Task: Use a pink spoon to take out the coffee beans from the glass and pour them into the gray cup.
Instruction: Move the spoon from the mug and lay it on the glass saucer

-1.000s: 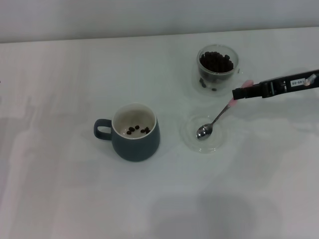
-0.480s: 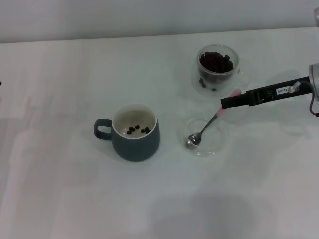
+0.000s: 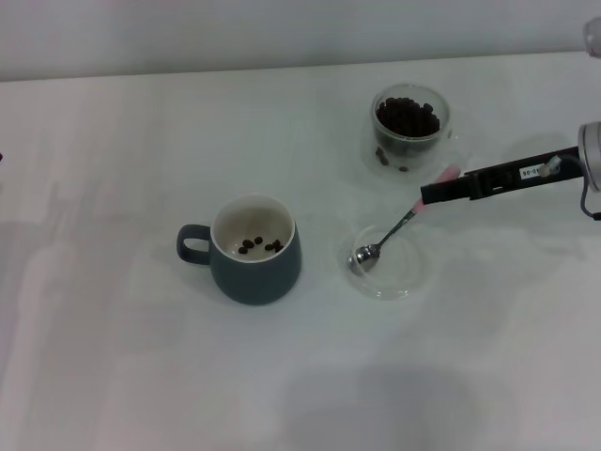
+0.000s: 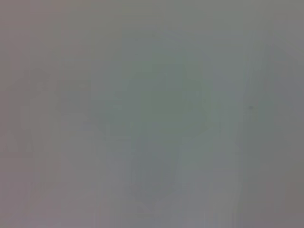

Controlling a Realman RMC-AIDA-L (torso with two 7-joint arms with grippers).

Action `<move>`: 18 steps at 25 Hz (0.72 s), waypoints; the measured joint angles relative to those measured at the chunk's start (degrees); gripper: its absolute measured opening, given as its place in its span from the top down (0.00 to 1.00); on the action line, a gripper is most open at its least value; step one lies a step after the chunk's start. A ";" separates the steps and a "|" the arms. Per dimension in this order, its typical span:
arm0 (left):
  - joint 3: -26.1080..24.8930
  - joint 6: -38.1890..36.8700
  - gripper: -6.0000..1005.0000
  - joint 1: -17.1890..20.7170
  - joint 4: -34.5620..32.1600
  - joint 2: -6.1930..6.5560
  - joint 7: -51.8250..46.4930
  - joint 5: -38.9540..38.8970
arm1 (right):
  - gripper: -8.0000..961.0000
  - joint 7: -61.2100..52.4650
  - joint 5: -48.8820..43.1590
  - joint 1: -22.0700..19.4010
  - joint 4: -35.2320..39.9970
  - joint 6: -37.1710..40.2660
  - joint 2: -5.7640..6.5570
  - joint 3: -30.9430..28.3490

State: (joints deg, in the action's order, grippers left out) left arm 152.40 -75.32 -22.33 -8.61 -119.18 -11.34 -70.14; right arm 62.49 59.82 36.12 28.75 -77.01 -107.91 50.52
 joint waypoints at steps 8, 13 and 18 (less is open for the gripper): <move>0.00 0.00 0.23 -0.06 0.00 0.00 0.00 0.00 | 0.74 0.00 -1.32 0.13 -0.02 2.13 -0.28 -0.01; 0.00 -0.01 0.23 -0.13 0.00 0.00 0.00 0.00 | 0.48 0.37 -1.36 0.10 0.55 3.33 -0.14 -0.15; 0.00 -0.01 0.23 -0.17 0.00 0.00 0.00 -0.45 | 0.32 0.66 -1.42 -0.20 0.78 4.38 0.94 -0.45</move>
State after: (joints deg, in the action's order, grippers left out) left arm 152.40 -75.32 -22.50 -8.62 -119.18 -11.34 -70.58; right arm 63.15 58.40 35.92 29.53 -72.63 -106.97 50.07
